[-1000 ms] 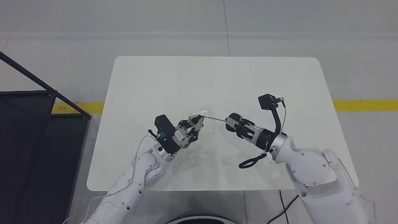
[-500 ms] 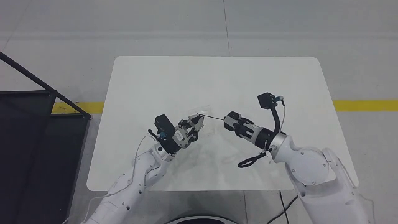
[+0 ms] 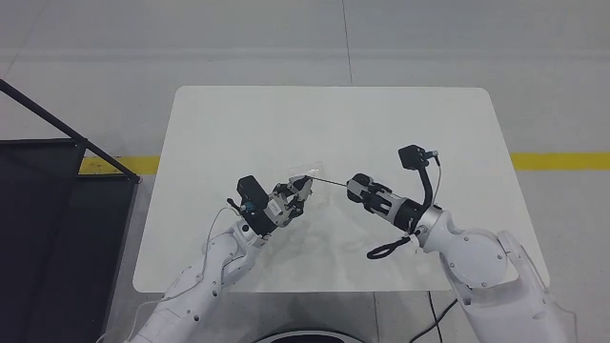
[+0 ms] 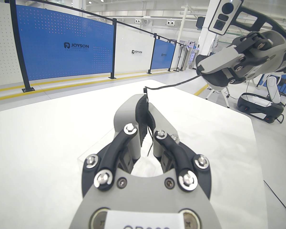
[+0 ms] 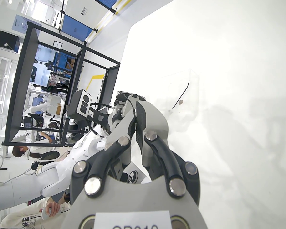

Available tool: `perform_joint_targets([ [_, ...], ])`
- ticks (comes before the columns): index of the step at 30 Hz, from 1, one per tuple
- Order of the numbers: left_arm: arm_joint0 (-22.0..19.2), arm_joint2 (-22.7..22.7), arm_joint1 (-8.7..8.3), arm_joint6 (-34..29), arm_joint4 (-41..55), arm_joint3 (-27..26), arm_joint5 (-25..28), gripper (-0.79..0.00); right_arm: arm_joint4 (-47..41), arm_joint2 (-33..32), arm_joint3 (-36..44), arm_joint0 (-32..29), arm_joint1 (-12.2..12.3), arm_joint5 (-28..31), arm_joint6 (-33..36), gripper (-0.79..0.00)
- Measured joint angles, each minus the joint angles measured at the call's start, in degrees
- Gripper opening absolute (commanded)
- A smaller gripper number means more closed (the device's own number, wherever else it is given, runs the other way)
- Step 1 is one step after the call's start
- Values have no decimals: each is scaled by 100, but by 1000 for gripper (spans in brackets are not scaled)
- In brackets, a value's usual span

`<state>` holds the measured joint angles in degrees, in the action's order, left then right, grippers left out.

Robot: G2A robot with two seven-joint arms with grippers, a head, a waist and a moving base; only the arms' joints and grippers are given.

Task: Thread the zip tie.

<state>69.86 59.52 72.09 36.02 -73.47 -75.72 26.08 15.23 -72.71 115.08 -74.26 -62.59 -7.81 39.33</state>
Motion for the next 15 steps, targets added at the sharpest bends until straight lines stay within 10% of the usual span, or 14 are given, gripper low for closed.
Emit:
perform_joint_targets([
  [15, 0, 0, 0, 0, 0, 0, 0, -785, -26, 14, -40, 11, -6, -48, 19, -785],
])
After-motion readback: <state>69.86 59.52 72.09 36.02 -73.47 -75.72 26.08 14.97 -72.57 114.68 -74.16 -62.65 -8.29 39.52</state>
